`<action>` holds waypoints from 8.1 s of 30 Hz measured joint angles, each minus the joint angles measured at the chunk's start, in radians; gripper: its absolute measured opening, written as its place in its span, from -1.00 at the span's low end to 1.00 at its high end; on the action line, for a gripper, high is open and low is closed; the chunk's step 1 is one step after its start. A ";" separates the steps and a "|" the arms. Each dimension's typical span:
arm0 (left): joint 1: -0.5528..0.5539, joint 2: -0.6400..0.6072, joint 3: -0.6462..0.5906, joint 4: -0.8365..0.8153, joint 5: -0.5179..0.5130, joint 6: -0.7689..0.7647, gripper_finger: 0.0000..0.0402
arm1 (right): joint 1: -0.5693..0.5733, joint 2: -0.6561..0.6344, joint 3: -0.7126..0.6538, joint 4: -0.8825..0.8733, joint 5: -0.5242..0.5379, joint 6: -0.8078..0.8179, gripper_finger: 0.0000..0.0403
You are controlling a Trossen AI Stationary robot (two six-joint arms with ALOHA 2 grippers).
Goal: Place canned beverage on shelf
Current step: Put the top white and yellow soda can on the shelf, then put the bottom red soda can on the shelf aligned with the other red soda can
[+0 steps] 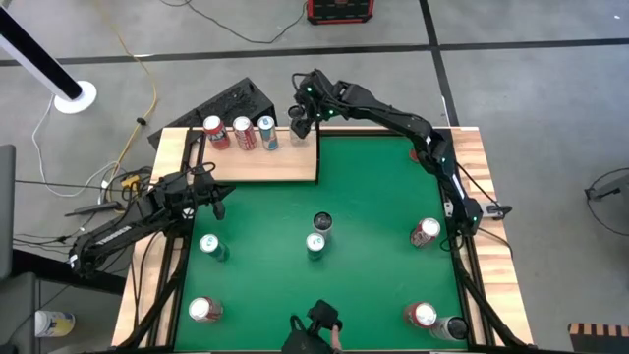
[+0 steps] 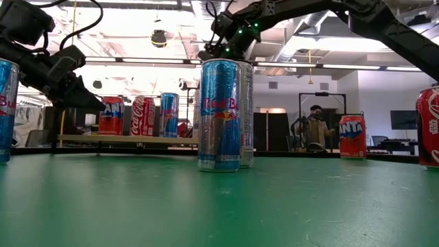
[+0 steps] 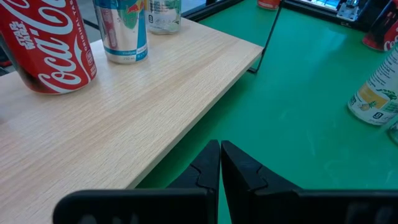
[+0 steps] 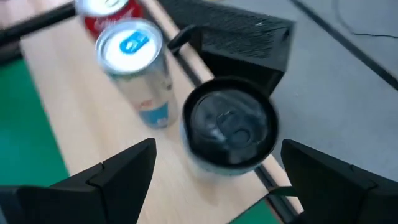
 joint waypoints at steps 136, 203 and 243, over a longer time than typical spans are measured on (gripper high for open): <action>0.000 0.000 0.000 0.000 0.000 0.000 -1.00 | 0.006 0.003 -0.133 0.205 -0.072 -0.125 0.41; 0.000 0.000 0.000 0.000 0.000 0.000 -1.00 | -0.113 0.007 -0.138 0.159 -0.433 -0.360 0.74; 0.000 0.000 0.000 0.000 0.000 0.000 -1.00 | 0.116 -0.438 -0.264 -0.386 -0.462 -0.398 0.75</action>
